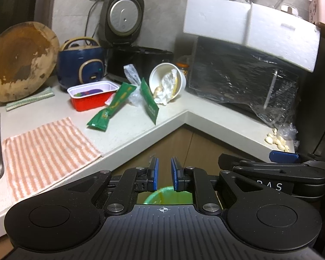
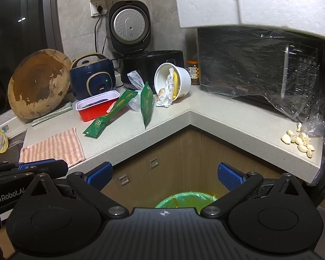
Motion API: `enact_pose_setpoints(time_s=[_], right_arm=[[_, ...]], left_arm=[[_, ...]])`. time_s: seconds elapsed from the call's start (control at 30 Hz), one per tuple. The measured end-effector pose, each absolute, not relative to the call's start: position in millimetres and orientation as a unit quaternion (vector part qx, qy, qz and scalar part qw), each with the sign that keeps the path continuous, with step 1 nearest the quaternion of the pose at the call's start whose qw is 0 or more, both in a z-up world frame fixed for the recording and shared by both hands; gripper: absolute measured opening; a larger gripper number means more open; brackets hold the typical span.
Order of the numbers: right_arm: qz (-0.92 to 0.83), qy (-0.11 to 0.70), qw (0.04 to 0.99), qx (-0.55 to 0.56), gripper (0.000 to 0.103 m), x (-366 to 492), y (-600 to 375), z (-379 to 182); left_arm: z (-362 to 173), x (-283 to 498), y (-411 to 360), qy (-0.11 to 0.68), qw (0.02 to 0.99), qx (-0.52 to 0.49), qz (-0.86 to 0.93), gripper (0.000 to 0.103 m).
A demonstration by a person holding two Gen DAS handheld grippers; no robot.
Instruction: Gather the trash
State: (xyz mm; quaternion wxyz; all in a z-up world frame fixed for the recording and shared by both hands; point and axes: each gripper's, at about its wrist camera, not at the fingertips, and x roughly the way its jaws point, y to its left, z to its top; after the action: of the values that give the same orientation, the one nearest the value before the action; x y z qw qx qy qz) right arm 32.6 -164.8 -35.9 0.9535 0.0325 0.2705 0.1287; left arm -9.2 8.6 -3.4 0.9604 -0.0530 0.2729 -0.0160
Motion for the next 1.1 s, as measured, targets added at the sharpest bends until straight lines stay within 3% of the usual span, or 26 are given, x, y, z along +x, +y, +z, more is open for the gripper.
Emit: enact_pose_setpoints(time_s=[0.7,1.1], right_arm=[[0.12,0.284,0.951,0.027,0.103,55,-154,-41],[0.112,0.301,0.947,0.012,0.103,106,-130,-44]], left_arm=[[-11,13,25,0.293,0.954,-0.069,-0.003,0.016],[-17,69,59,0.306,0.948,-0.087,-0.006,0.016]])
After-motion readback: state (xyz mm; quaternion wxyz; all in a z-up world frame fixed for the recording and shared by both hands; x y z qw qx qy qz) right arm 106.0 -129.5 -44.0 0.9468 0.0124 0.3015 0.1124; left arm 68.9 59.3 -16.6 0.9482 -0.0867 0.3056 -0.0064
